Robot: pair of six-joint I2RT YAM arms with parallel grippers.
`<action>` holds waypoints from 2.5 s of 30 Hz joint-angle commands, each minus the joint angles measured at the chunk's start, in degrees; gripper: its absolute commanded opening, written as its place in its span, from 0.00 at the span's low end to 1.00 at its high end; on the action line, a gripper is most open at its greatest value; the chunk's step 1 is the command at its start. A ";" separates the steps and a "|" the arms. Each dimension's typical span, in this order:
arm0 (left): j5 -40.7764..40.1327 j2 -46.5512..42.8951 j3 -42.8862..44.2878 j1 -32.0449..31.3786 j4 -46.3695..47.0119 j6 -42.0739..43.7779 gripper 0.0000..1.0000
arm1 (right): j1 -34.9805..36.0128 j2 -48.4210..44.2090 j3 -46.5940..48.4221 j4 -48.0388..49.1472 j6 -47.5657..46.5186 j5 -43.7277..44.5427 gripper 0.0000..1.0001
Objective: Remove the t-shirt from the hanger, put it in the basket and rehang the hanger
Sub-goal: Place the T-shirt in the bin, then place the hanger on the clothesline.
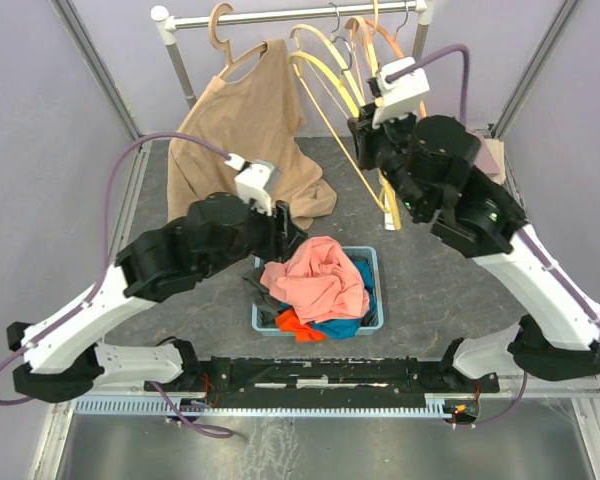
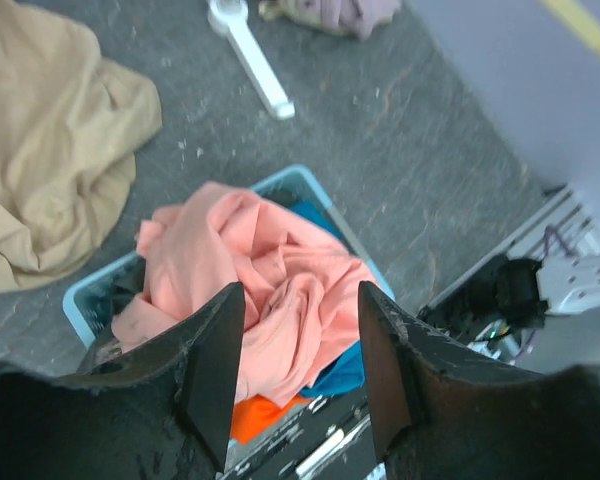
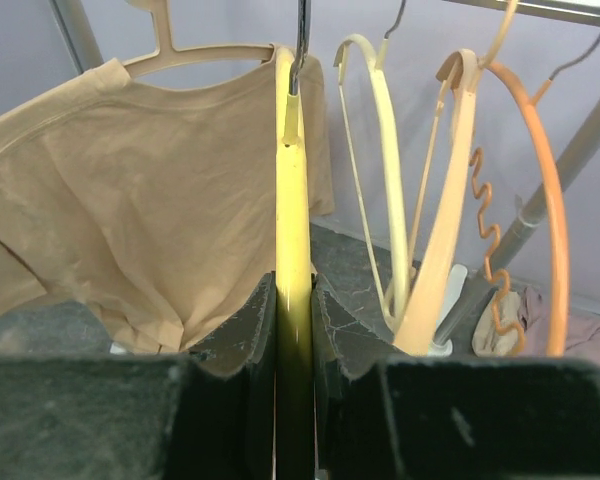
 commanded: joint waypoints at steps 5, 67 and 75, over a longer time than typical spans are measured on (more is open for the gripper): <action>-11.03 -7.31 3.02 -0.27 6.98 -0.52 0.63 | -3.38 9.38 8.14 11.22 -2.29 0.37 0.01; -39.05 3.84 30.31 -0.23 1.87 20.67 0.99 | -16.17 17.28 14.63 11.85 7.99 -15.69 0.48; -29.80 8.00 26.77 3.71 0.86 17.01 0.99 | -16.18 7.08 8.76 7.82 7.32 -17.98 0.50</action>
